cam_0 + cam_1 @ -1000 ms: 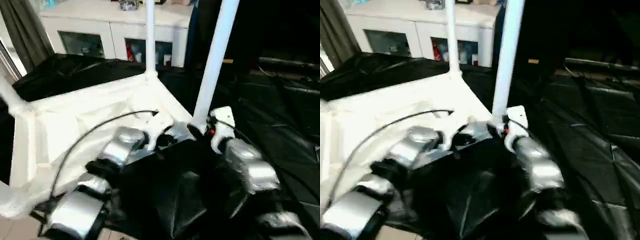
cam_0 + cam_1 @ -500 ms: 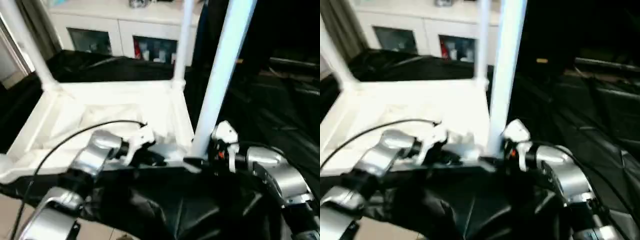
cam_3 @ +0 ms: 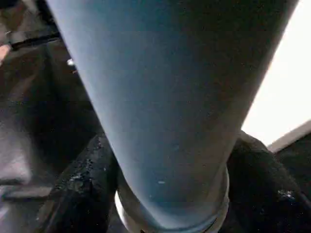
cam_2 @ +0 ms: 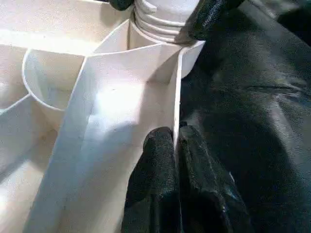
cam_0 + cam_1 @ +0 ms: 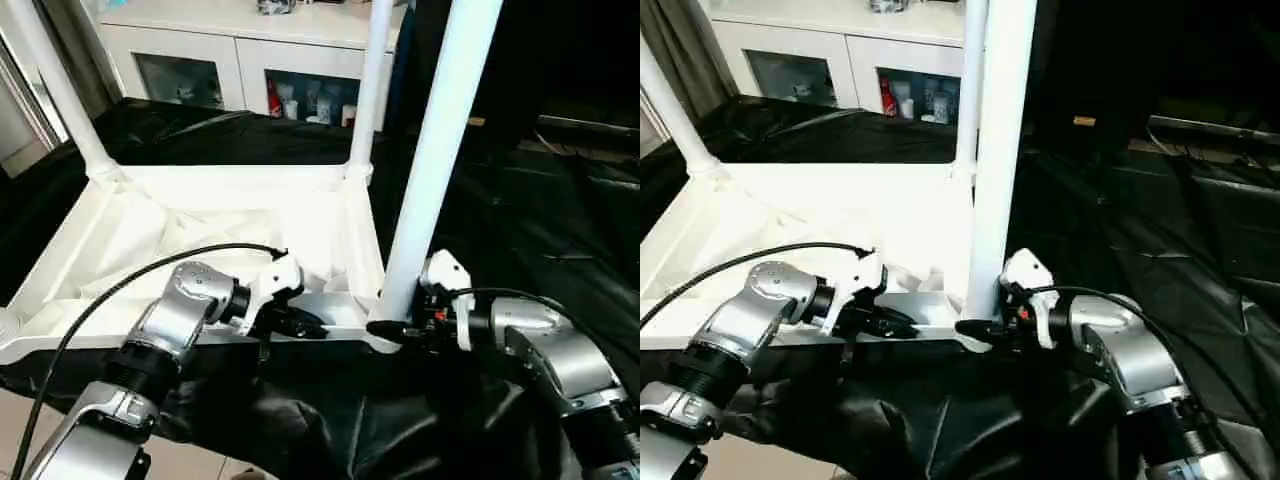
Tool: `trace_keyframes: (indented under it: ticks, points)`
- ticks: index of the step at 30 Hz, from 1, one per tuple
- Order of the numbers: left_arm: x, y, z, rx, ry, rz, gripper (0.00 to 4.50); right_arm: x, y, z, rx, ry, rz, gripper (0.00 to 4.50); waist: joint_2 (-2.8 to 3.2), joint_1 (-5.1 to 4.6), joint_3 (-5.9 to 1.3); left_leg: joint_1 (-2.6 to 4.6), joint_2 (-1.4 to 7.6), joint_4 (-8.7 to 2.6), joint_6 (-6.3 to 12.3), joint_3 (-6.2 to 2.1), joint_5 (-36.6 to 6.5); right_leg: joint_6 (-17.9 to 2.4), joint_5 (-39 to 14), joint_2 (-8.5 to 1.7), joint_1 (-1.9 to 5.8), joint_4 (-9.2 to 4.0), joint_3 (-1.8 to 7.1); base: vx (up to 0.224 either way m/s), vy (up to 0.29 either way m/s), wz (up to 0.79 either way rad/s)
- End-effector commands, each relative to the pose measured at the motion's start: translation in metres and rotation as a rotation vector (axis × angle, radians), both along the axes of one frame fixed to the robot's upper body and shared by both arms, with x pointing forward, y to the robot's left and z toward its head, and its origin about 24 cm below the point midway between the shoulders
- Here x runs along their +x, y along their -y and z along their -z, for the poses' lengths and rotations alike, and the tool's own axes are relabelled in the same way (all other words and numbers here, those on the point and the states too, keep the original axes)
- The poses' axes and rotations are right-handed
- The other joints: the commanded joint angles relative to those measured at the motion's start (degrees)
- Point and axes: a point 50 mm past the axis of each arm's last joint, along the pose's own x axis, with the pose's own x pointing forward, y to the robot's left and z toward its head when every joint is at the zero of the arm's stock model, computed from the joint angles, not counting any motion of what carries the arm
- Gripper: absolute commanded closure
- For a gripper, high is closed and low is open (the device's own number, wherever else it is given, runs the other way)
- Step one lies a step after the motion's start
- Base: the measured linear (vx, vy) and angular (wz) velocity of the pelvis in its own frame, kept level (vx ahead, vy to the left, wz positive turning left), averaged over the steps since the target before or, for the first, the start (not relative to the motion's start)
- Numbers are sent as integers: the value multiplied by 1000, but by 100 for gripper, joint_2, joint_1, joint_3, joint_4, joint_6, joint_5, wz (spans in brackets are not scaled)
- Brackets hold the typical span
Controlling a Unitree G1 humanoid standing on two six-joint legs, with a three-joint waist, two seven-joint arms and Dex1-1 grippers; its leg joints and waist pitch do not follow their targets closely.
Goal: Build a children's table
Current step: Rotate leg to tighten
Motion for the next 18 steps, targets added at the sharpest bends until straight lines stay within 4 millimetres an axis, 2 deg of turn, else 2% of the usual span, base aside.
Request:
trace_keyframes:
  ticks: [1, 2, 3, 5, 6, 8, 9, 11, 13, 14, 15, 17, 18]
  points:
    - [8, 16, -3, -84, 18, -85, 450, 3, -11, 9, 54, -40, 72, 182, -101, -7, -277, -26, 197, -335, 312, -46, -773, -980, -1207, -422, 291, -456, 267, 0, 0, 0]
    - [9, 17, -3, -82, 21, -91, 450, 3, -11, 9, 52, -39, 81, 182, -110, -16, -277, -26, 192, -337, 283, -45, -792, -948, -1275, -419, 293, -470, 268, 0, 0, 0]
    - [13, 19, 0, -57, 38, -139, 450, 10, -10, 15, 23, -29, 179, 183, -115, -18, -287, -25, 197, -339, 236, -55, -779, -913, -1303, -430, 307, -464, 272, 0, 0, 0]
    - [24, 32, 5, -18, 81, -265, 450, 23, -9, 27, -16, -31, 421, 184, -106, -53, -268, -4, 184, -352, 145, -49, -863, -895, -1453, -426, 275, -495, 271, 0, 0, 0]
    - [27, 39, 5, -13, 85, -310, 450, 26, -9, 31, -23, -37, 512, 184, -126, -65, -274, 10, 170, -365, 22, -62, -967, -792, -1810, -443, 292, -520, 266, 0, 0, 0]
    - [31, 46, 4, -13, 96, -350, 450, 29, -10, 33, -27, -44, 577, 184, -136, -63, -279, 5, 181, -366, 48, -59, -894, -777, -1684, -438, 287, -511, 280, 0, 0, 0]
    - [33, 54, 4, -14, 106, -379, 450, 32, -11, 36, -36, -49, 651, 184, -132, -49, -281, 25, 187, -353, 78, -51, -846, -807, -1464, -428, 268, -500, 294, 0, 0, 0]
    - [37, 74, 1, -18, 129, -423, 450, 35, -20, 41, -38, -74, 750, 184, -135, -47, -298, 18, 173, -352, 88, -53, -773, -835, -1291, -422, 288, -479, 291, 0, 0, 0]
    - [35, 95, -2, -26, 135, -412, 450, 38, -40, 39, -43, -55, 743, 184, -121, -29, -291, 49, 174, -348, 116, -37, -804, -826, -1270, -418, 268, -502, 296, 0, 0, 0]
    - [35, 95, -2, -26, 135, -412, 450, 38, -40, 39, -43, -55, 743, 184, -122, -21, -294, 53, 177, -346, 130, -39, -807, -841, -1224, -422, 271, -498, 298, 0, 0, 0]
    - [34, 101, -3, -30, 138, -388, 450, 37, -50, 36, -23, -51, 697, 184, -129, -29, -290, 23, 180, -351, 179, -46, -808, -857, -1115, -423, 297, -483, 298, 0, 0, 0]
    - [33, 106, -4, -38, 139, -371, 450, 37, -62, 32, -1, -25, 630, 184, -116, -29, -291, 10, 180, -354, 218, -54, -818, -837, -1105, -431, 308, -482, 292, 0, 0, 0]
    - [33, 104, -3, -33, 138, -361, 450, 36, -66, 29, 23, -15, 592, 149, -116, -30, -291, 10, 179, -356, 221, -53, -850, -816, -1159, -437, 311, -492, 291, 0, 0, 0]
